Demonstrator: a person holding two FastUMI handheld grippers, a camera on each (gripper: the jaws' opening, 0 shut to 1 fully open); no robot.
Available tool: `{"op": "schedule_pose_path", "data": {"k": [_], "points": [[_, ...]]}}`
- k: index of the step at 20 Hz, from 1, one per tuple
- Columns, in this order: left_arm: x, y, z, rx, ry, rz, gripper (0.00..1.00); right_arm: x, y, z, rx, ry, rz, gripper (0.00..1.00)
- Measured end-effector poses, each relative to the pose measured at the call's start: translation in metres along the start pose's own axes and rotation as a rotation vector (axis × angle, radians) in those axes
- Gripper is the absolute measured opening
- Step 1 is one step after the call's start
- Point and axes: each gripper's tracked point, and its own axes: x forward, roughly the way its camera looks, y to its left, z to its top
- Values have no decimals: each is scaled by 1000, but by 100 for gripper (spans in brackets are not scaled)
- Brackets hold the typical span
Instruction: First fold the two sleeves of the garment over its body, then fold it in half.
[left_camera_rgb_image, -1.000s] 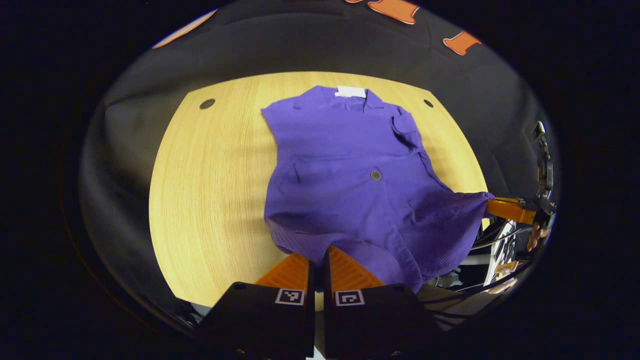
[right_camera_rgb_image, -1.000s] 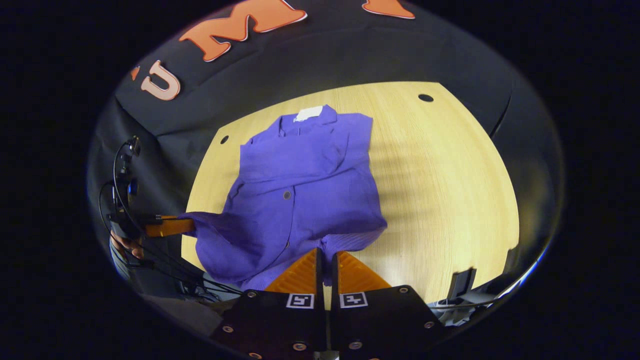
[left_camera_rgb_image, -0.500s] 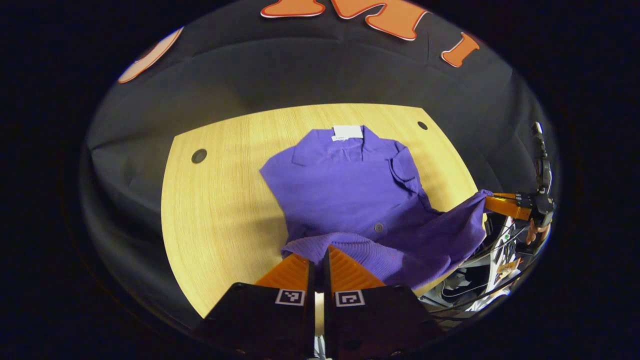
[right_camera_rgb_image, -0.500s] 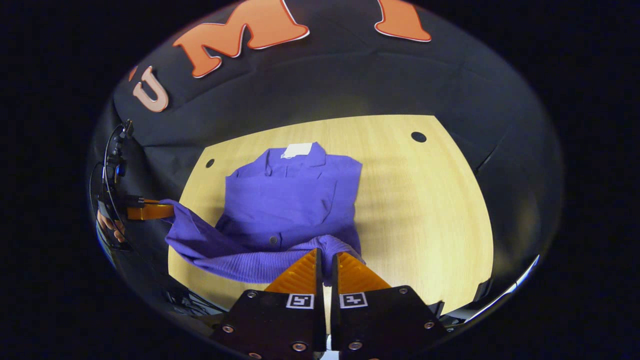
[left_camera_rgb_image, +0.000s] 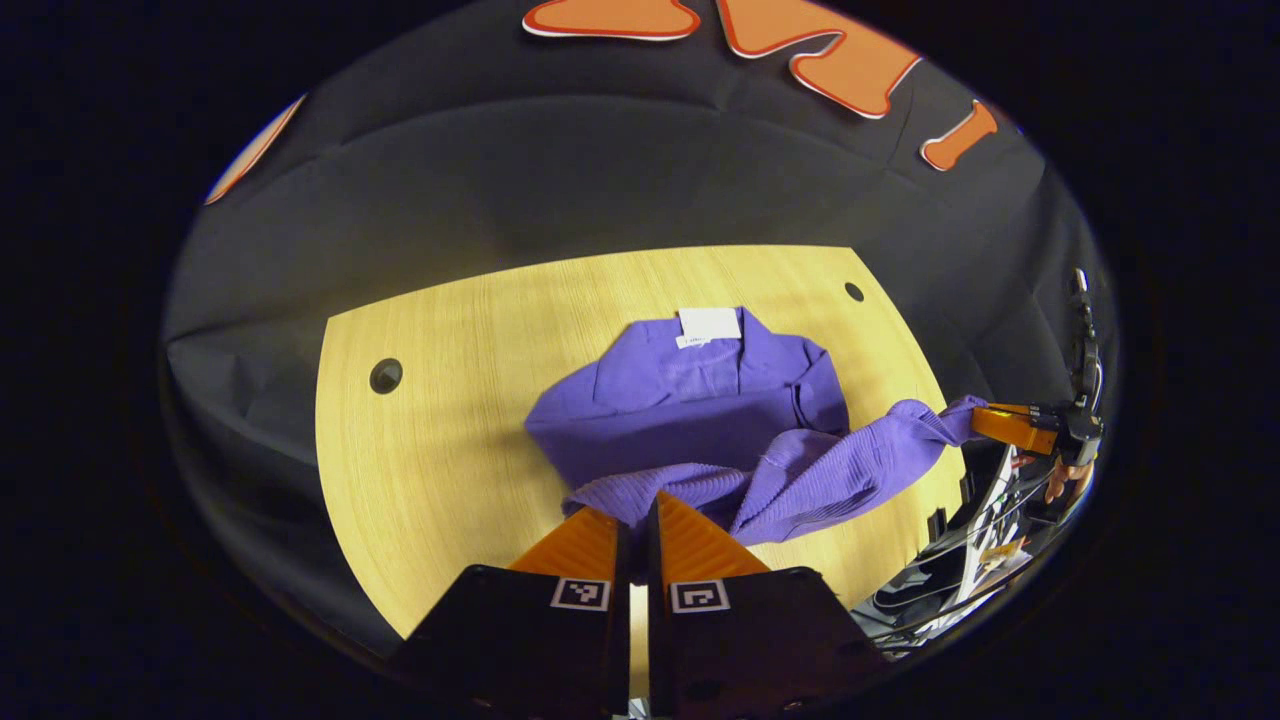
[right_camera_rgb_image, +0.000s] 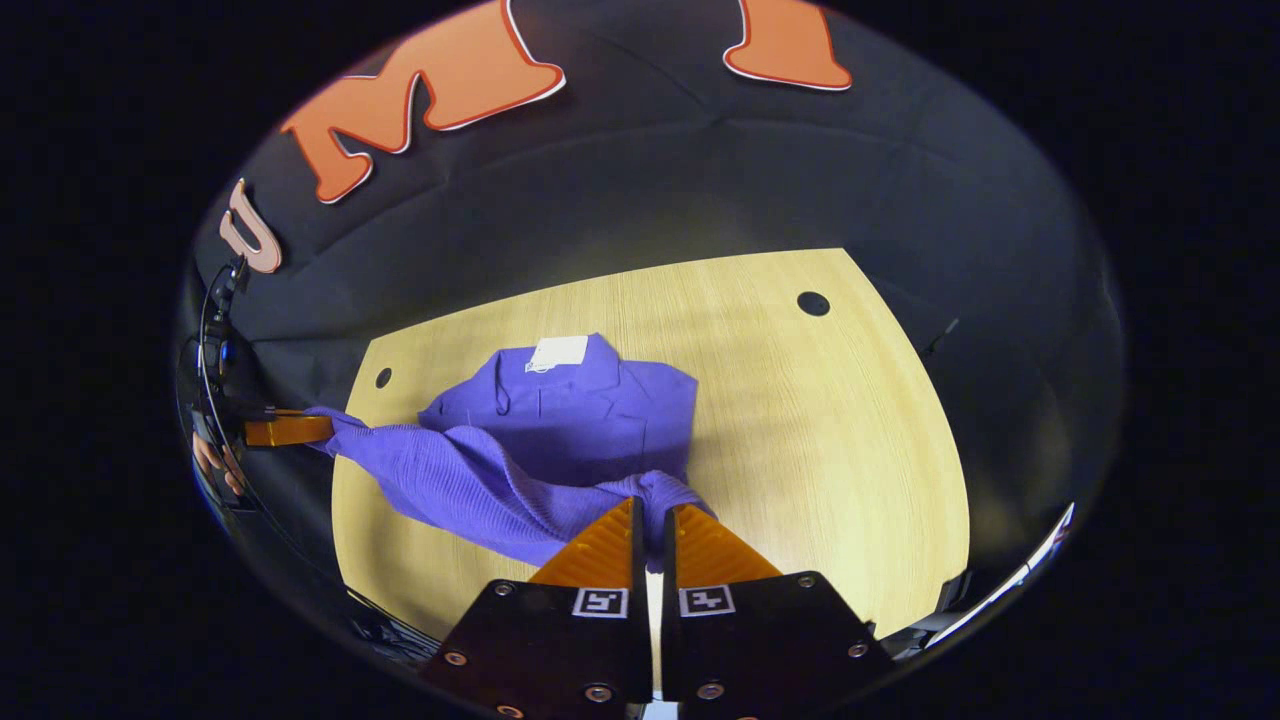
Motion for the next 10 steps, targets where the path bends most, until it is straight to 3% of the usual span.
{"op": "schedule_pose_path", "data": {"k": [10], "points": [[61,33,43,-87,-99,223,8,98,12,68,-4,35,127,4]]}}
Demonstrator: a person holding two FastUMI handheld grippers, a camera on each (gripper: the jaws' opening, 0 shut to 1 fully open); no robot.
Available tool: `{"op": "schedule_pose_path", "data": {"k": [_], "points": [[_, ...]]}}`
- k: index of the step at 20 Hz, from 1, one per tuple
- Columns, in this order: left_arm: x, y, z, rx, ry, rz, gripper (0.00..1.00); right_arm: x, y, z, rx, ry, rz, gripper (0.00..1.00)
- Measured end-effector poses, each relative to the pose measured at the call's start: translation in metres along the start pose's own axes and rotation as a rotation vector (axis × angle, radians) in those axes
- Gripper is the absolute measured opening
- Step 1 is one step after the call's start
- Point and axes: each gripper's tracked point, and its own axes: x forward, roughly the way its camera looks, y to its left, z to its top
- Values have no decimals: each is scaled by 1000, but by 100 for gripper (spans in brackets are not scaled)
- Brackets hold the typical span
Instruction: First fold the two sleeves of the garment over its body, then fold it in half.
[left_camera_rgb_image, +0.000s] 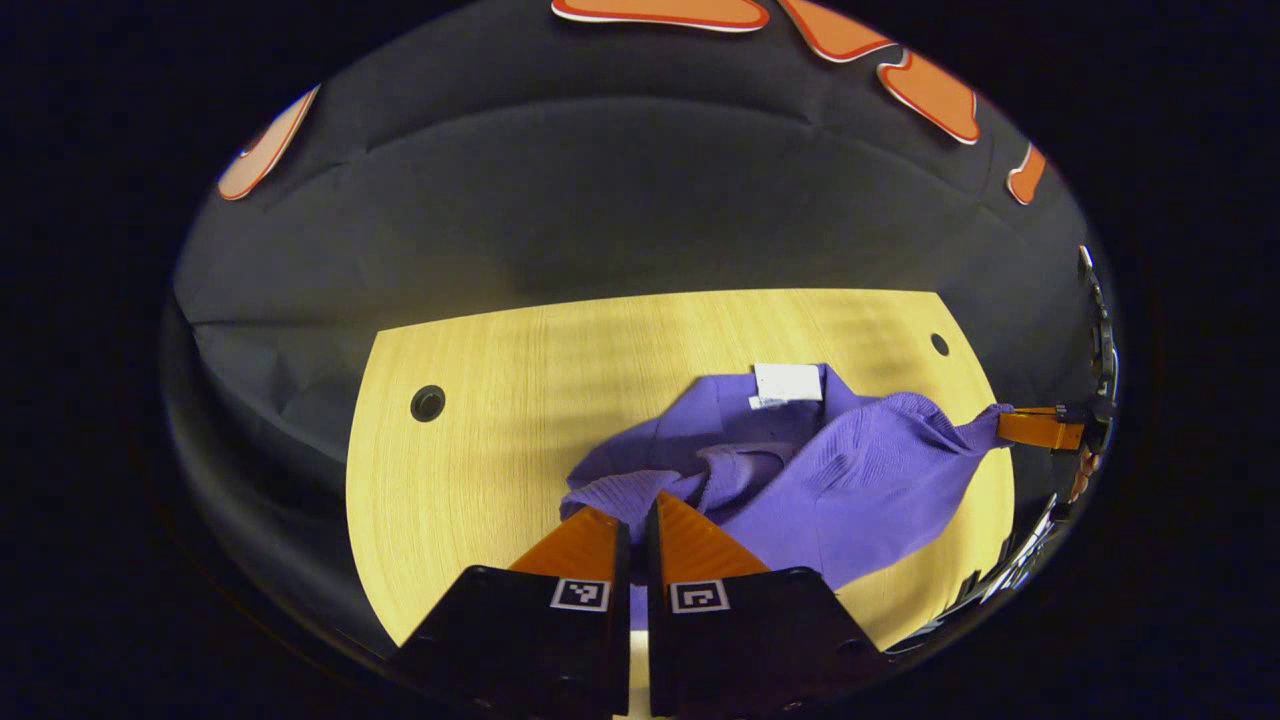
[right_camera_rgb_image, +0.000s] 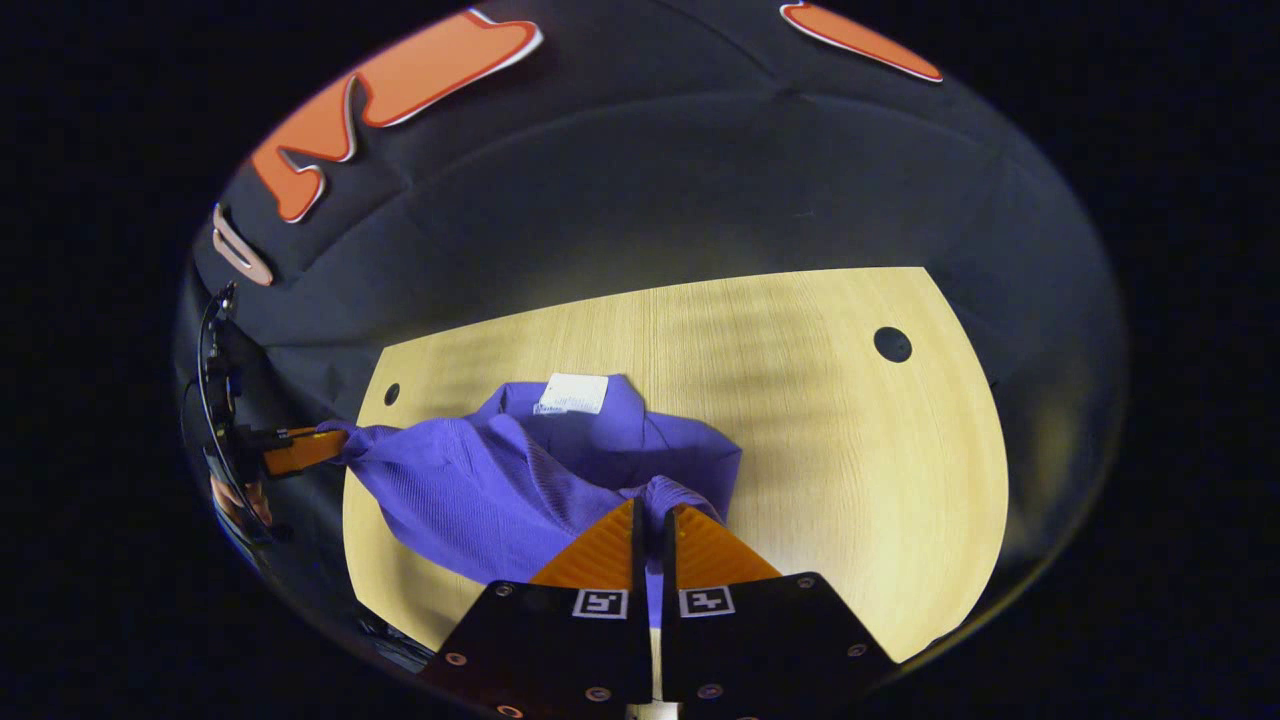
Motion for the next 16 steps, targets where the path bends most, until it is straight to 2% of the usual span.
{"op": "schedule_pose_path", "data": {"k": [3,7,8,9,10,12,13,14,16], "points": [[19,3,11,-17,-37,42,11,17,-3,13,61,-17,24,6],[35,12,27,1,-107,120,18,30,-3,25,115,-48,43,13],[35,19,34,13,-136,156,28,31,-3,28,116,-59,45,16],[30,24,41,31,-159,181,33,30,-4,29,113,-66,46,16],[26,25,45,41,-179,193,46,27,-5,33,117,-86,43,18],[19,15,53,45,-208,176,62,19,-7,42,137,-119,41,23],[15,11,57,47,-227,169,65,14,-7,46,149,-137,39,24],[12,6,60,47,-252,164,76,7,-9,50,159,-164,35,25],[3,-9,58,50,-266,109,86,-9,-7,59,152,-225,27,30]]}}
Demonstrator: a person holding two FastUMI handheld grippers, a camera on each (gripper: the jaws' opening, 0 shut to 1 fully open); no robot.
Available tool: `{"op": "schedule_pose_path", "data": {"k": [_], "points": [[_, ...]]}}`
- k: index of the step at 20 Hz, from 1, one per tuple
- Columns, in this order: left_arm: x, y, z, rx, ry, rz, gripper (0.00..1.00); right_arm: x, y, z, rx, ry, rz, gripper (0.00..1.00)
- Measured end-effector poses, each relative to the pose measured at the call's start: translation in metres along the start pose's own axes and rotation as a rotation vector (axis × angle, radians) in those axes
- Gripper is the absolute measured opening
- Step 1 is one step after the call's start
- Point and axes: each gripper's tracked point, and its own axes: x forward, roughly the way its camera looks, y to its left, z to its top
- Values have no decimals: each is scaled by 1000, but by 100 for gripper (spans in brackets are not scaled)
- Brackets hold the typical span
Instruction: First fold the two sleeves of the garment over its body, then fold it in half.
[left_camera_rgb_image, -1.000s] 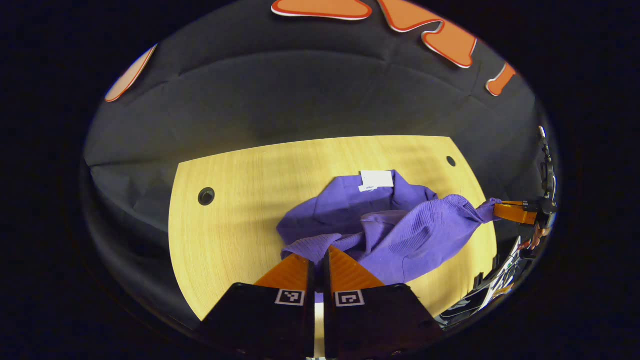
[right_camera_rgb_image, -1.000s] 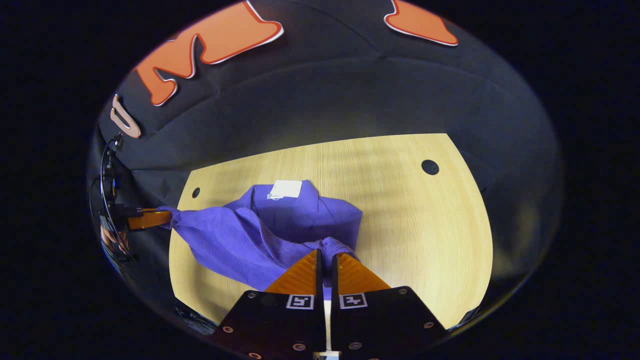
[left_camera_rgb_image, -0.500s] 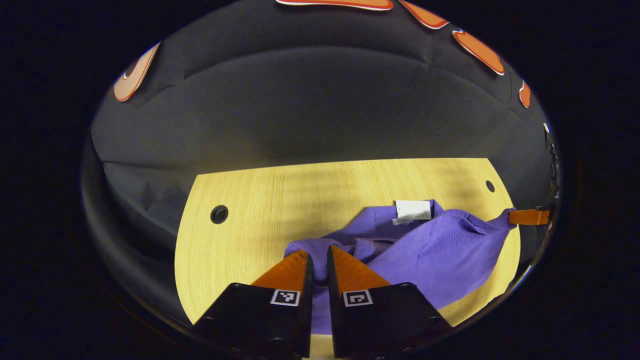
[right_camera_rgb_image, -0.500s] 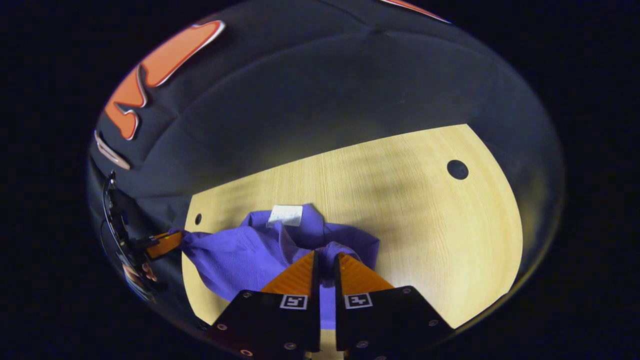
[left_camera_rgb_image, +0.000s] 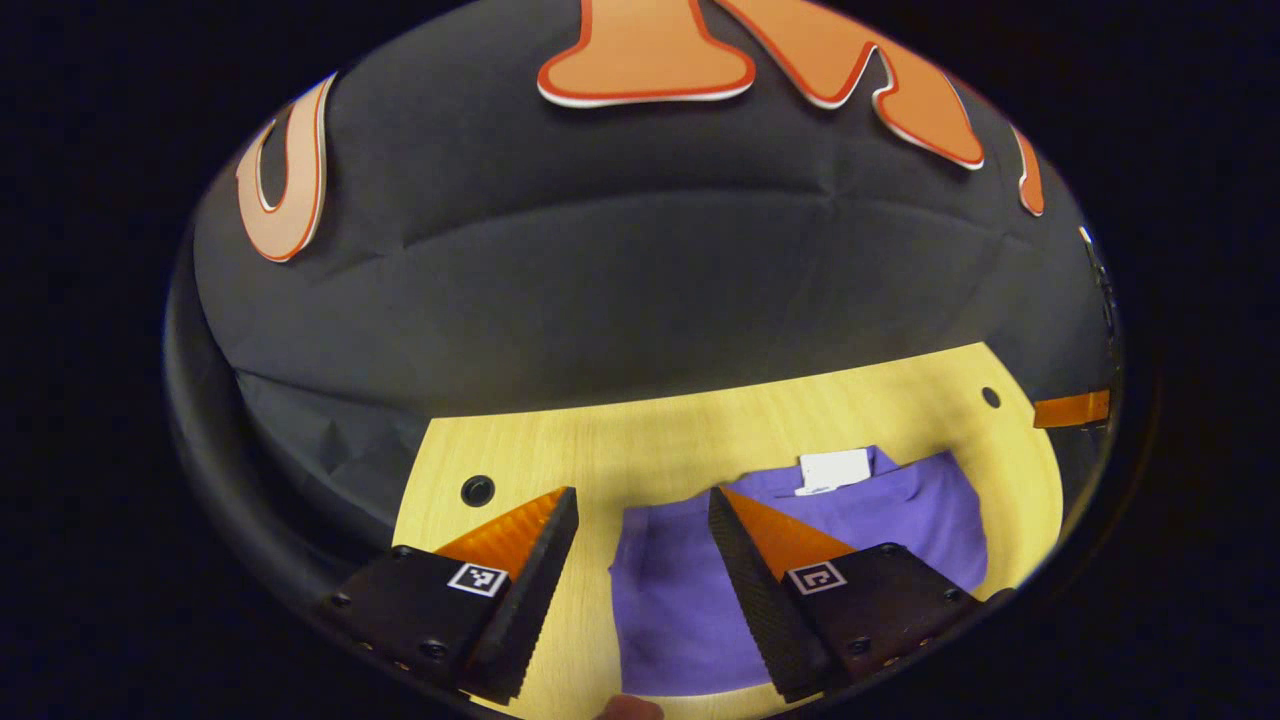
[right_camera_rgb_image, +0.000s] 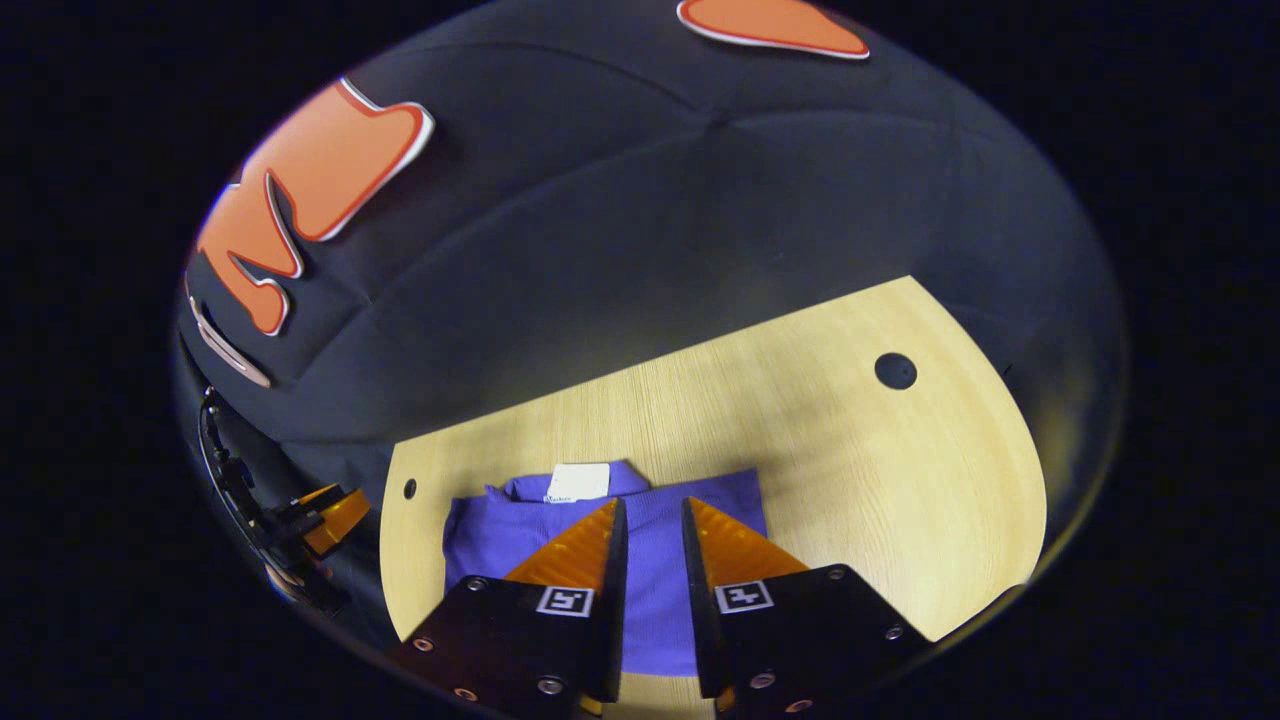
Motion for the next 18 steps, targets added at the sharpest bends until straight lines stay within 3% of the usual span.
{"op": "schedule_pose_path", "data": {"k": [2,8,10,12,18], "points": [[-17,-2,6,-23,-25,-29,90,-16,8,5,-18,-46,-5,40],[-91,-2,26,-105,-163,-99,92,-70,53,4,-97,-158,36,55],[-117,-9,30,-119,-202,-141,99,-87,65,5,-111,-203,38,82],[-139,-2,35,-124,-251,-131,99,-102,78,9,-120,-259,48,94],[-209,-6,50,-132,-454,-195,98,-129,116,3,-228,-379,77,95]]}}
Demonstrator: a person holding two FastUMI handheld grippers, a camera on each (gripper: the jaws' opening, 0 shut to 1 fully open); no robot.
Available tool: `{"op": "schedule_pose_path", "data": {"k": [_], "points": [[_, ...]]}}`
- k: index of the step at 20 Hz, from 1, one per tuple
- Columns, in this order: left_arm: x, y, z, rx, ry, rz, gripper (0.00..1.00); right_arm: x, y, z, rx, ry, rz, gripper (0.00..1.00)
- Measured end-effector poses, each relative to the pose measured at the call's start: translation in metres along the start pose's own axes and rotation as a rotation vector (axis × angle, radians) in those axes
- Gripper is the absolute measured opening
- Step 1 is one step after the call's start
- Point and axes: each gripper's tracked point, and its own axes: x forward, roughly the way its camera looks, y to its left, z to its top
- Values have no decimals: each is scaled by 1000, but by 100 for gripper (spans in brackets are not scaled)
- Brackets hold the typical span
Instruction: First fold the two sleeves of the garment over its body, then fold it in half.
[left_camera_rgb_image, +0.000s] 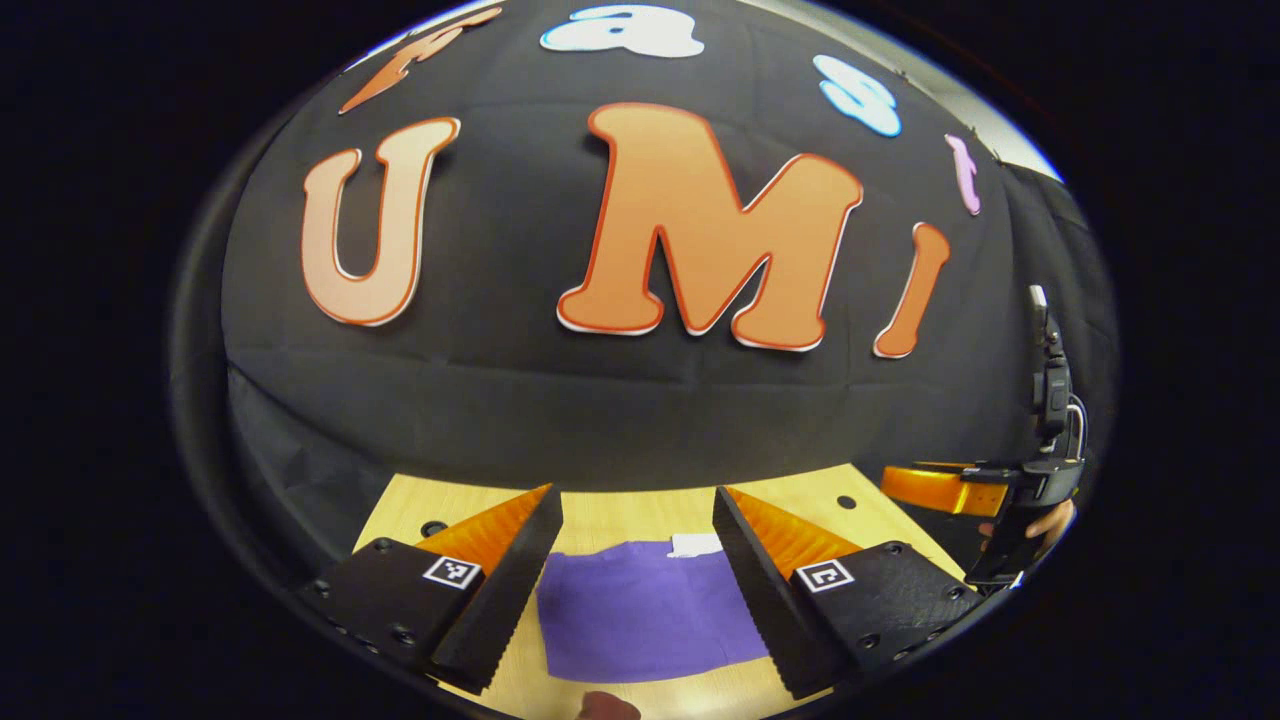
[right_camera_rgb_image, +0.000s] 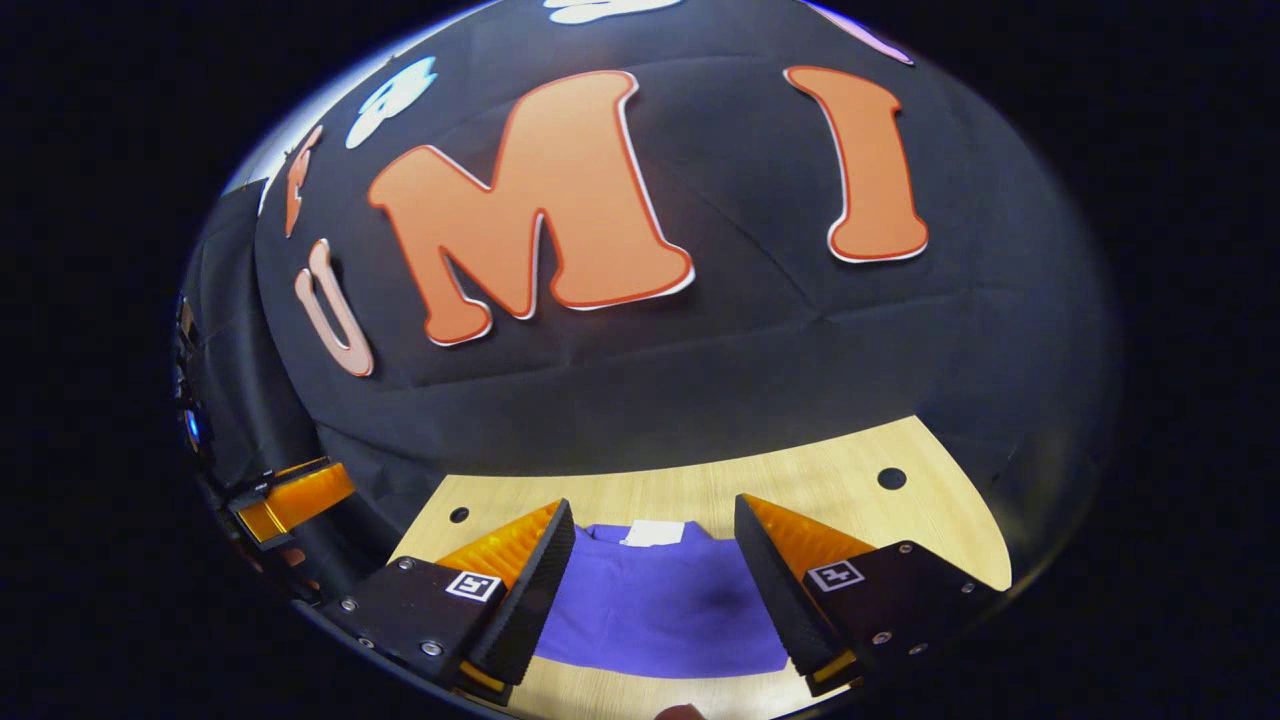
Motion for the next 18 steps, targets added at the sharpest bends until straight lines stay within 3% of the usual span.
{"op": "schedule_pose_path", "data": {"k": [5,10,15,18], "points": [[-41,1,21,-27,-155,10,98,-26,29,26,-118,-170,7,95],[-75,0,22,-16,-269,36,98,-52,54,27,-236,-257,29,95],[-89,-9,5,60,-293,52,98,-70,66,17,-282,-300,27,95],[-101,-25,-3,108,-347,20,96,-83,70,17,-270,-340,19,95]]}}
